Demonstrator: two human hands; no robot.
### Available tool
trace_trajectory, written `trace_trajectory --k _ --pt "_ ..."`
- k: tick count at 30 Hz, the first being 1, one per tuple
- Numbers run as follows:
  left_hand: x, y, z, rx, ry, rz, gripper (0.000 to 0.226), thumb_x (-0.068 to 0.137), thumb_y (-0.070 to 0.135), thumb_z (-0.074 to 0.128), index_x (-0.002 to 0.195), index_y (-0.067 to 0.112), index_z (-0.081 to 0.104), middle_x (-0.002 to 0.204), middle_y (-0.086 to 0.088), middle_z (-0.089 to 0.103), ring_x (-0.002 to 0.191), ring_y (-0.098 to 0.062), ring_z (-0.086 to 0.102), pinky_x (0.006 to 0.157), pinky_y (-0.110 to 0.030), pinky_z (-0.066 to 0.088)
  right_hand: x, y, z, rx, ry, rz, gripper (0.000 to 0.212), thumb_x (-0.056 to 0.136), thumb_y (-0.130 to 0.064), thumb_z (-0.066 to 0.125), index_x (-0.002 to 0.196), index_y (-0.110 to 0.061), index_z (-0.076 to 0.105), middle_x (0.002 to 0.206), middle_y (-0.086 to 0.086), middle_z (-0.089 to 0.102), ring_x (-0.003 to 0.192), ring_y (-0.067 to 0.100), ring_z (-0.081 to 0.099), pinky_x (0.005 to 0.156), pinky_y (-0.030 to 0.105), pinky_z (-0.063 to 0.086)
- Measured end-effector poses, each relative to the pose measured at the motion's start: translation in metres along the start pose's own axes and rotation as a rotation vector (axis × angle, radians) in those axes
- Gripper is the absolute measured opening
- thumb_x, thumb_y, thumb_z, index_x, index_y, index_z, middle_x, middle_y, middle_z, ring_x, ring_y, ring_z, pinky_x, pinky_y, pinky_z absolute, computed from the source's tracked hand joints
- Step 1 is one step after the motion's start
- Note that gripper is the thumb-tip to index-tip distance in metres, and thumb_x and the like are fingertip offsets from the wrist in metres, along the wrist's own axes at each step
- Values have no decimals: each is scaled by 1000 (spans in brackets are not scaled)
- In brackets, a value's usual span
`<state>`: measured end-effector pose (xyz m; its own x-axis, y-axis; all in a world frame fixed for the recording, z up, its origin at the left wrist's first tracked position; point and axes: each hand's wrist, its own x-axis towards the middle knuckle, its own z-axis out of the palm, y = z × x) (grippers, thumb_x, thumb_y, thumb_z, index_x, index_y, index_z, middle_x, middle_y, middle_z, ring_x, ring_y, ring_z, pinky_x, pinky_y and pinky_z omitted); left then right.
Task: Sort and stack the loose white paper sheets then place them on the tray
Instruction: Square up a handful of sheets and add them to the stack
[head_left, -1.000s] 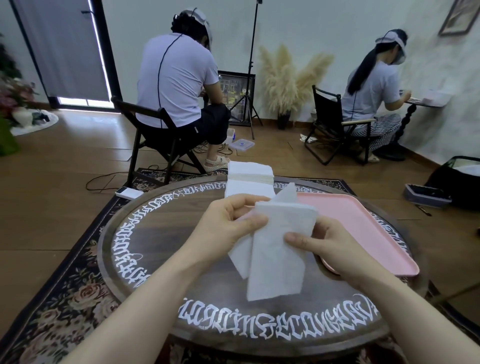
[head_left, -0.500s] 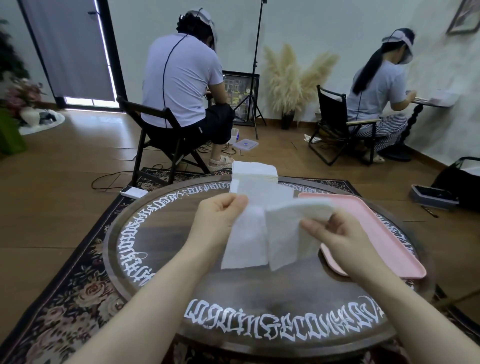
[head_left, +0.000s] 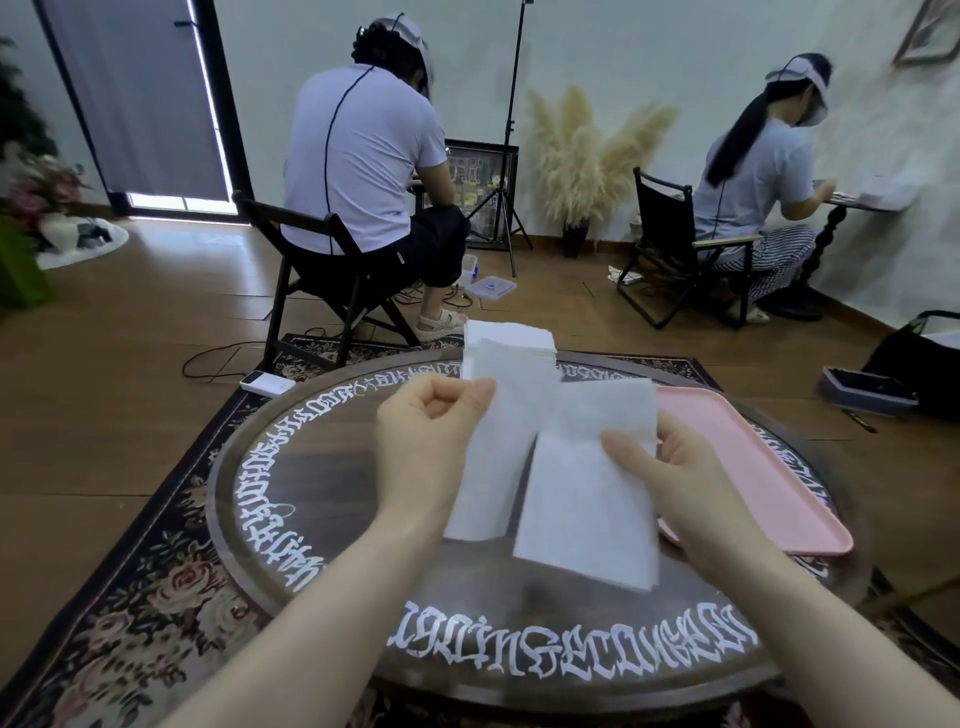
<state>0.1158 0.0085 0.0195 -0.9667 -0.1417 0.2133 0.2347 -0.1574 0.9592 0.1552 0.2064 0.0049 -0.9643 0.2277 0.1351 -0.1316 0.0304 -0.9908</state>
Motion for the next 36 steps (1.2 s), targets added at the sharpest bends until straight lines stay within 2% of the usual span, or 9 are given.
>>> trace_trajectory --k 4,8,11,14,16,20,26,30,36 --pt "-17 -5 13 72 -332 -89 27 82 43 67 72 20 76 77 1 75 72 -9 67 60 -27 50 0 6 10 -4 -75 33 24 94 -4 60 113 -16 66 102 7 76 90 24 73 65 30 57" --pt "-15 -6 12 170 -364 -6 9 88 21 71 90 28 74 90 5 76 84 -8 68 67 -28 54 2 6 8 38 -55 73 27 91 -2 61 111 -17 71 107 11 75 102 38 69 91 62 50" --pt "-15 -8 8 587 -292 148 46 82 24 75 124 35 60 110 17 62 103 -4 58 88 -32 49 3 6 5 34 -57 102 26 91 -2 59 104 -19 74 105 12 75 99 37 70 95 66 45" --pt "-14 -6 8 562 -349 15 74 81 32 76 146 33 40 108 13 64 106 -10 59 95 -39 48 1 4 3 13 -82 101 25 91 -3 61 101 -21 75 104 9 76 93 30 73 89 58 52" --pt "-11 -7 9 562 -386 -26 64 83 28 76 140 29 50 89 3 69 92 -17 64 89 -42 50 -1 2 3 -8 -78 82 26 91 -3 61 100 -22 75 102 8 76 90 28 74 80 49 58" --pt "-8 -6 6 618 -392 6 11 85 22 71 94 24 76 76 -5 69 78 -24 63 73 -37 50 -1 -2 3 -57 85 -14 18 95 -6 58 100 -18 70 93 2 77 82 17 73 66 30 57" --pt "4 -12 0 412 -115 -116 14 92 17 60 80 15 66 83 -11 72 86 -32 68 78 -48 53 3 -16 -11 118 363 -97 13 101 -18 52 96 -25 61 84 -13 74 68 -1 70 52 17 52" --pt "3 -17 4 153 -86 -264 18 96 3 54 86 16 62 87 -10 74 81 -26 69 79 -46 56 4 -21 -11 298 238 -64 14 99 -14 52 105 -19 64 87 -11 77 76 6 73 60 22 58" --pt "-14 -17 19 -79 -365 -356 24 99 6 51 102 19 70 103 -3 76 94 -19 71 90 -41 55 1 -7 4 278 -52 125 26 82 -20 61 105 -10 66 94 7 77 77 18 75 57 27 58"
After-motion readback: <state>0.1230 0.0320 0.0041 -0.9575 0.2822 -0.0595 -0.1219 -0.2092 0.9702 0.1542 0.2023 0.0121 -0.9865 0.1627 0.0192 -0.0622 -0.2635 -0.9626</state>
